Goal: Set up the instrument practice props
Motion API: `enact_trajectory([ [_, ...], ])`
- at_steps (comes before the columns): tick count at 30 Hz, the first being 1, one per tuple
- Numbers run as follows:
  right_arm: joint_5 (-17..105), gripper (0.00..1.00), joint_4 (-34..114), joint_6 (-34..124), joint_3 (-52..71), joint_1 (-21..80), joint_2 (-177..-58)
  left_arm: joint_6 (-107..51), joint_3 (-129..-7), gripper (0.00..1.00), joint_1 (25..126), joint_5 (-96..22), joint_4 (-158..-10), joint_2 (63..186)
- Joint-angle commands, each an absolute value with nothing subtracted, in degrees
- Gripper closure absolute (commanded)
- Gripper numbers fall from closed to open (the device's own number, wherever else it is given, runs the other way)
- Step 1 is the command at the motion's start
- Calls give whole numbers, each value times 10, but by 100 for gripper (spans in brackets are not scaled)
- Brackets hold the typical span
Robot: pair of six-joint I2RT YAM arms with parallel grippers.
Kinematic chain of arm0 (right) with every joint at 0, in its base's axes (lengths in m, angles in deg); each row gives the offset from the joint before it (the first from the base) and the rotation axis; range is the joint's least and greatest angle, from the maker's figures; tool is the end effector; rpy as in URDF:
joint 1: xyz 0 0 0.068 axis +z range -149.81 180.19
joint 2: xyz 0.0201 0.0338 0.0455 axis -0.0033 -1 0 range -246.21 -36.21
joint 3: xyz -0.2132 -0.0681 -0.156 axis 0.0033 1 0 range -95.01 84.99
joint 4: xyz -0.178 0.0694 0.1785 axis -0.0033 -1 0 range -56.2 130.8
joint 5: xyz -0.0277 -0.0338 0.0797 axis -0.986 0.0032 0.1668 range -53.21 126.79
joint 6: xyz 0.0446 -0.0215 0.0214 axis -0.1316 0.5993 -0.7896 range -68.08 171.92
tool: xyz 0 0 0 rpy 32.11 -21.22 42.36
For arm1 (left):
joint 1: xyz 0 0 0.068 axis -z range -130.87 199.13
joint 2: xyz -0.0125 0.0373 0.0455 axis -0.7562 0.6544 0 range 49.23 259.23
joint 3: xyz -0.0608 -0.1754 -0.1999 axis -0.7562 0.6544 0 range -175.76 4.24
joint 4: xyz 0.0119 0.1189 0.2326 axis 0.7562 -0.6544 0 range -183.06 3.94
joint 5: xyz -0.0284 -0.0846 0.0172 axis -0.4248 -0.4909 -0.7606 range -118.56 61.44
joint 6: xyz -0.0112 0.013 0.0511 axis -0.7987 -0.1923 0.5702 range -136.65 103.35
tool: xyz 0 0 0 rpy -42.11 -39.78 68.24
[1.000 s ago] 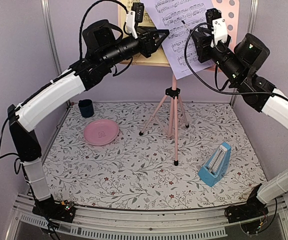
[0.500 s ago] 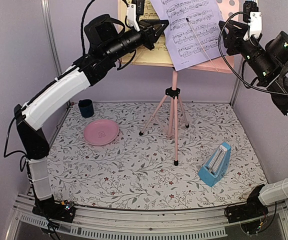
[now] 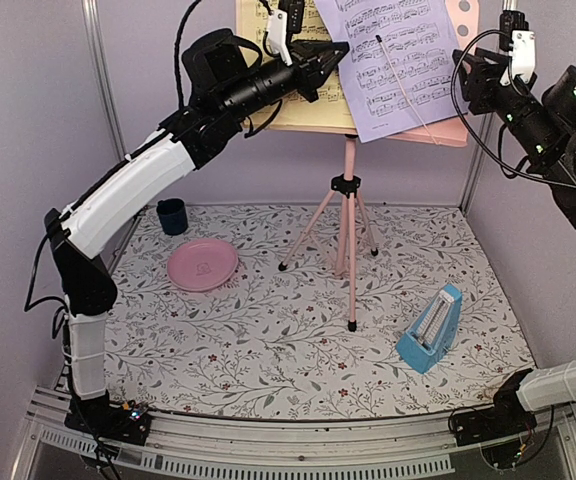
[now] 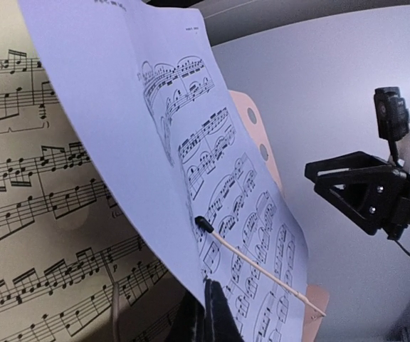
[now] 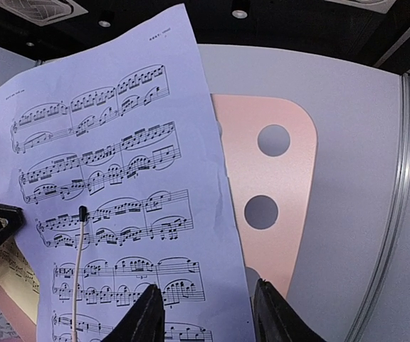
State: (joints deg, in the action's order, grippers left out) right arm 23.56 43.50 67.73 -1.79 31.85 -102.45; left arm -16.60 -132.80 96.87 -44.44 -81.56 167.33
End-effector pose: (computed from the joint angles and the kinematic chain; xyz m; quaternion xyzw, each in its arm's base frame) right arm 0.1931 0.1095 0.5401 -0.1319 0.5390 0.0516 0.8303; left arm 0.2994 -0.3441 0.5256 0.3257 0.4502 -0.4041 0.7266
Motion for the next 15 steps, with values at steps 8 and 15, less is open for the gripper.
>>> enact_trajectory([
  [8,225,52,391,636,15,313,-986,-143,-1357,100,968,-480,-811,1693],
  [15,247,41,355,582,70,301,-944,-141,-1354,100,968,-494,-806,1693],
])
